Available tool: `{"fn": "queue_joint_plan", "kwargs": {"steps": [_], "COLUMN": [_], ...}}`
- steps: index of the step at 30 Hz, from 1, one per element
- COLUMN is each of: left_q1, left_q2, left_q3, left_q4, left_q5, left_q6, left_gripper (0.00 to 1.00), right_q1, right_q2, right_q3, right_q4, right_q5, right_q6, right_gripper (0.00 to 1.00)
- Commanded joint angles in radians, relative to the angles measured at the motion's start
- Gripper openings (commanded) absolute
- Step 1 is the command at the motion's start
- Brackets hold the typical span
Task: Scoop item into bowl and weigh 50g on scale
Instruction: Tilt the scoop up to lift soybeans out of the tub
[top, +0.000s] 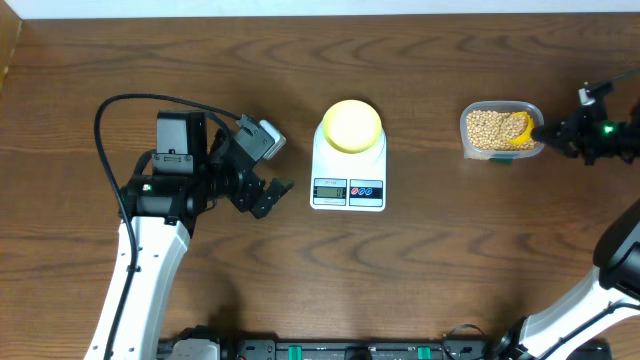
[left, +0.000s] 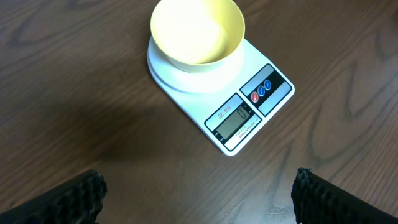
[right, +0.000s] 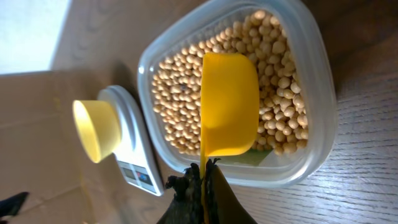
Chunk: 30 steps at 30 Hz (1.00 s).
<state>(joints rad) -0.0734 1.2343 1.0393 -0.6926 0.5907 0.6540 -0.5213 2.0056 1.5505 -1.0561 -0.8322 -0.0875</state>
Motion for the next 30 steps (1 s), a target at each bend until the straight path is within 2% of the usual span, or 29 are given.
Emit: {"fn": "queue_joint_plan", "kwargs": {"steps": [1, 6, 17, 30], "left_q1": [0.005, 0.005, 0.005, 0.005], "left_q2": [0.002, 0.002, 0.002, 0.002], "left_q3": [-0.010, -0.010, -0.010, -0.010], "left_q4": [-0.002, -0.002, -0.002, -0.002], "left_q5": [-0.009, -0.008, -0.008, -0.008], "left_q6": [-0.001, -0.001, -0.001, -0.001], "left_gripper": [0.98, 0.98, 0.98, 0.98], "right_q1": [-0.034, -0.068, -0.087, -0.031], "right_q2": [0.011, 0.011, 0.011, 0.011], "right_q3": [-0.005, -0.005, -0.005, -0.005], "right_q4": [-0.003, -0.015, -0.092, -0.104], "right_q5": [-0.134, -0.151, -0.329, -0.399], "right_q6": [-0.015, -0.016, -0.094, -0.146], "right_gripper": [0.01, 0.01, 0.01, 0.01]}}
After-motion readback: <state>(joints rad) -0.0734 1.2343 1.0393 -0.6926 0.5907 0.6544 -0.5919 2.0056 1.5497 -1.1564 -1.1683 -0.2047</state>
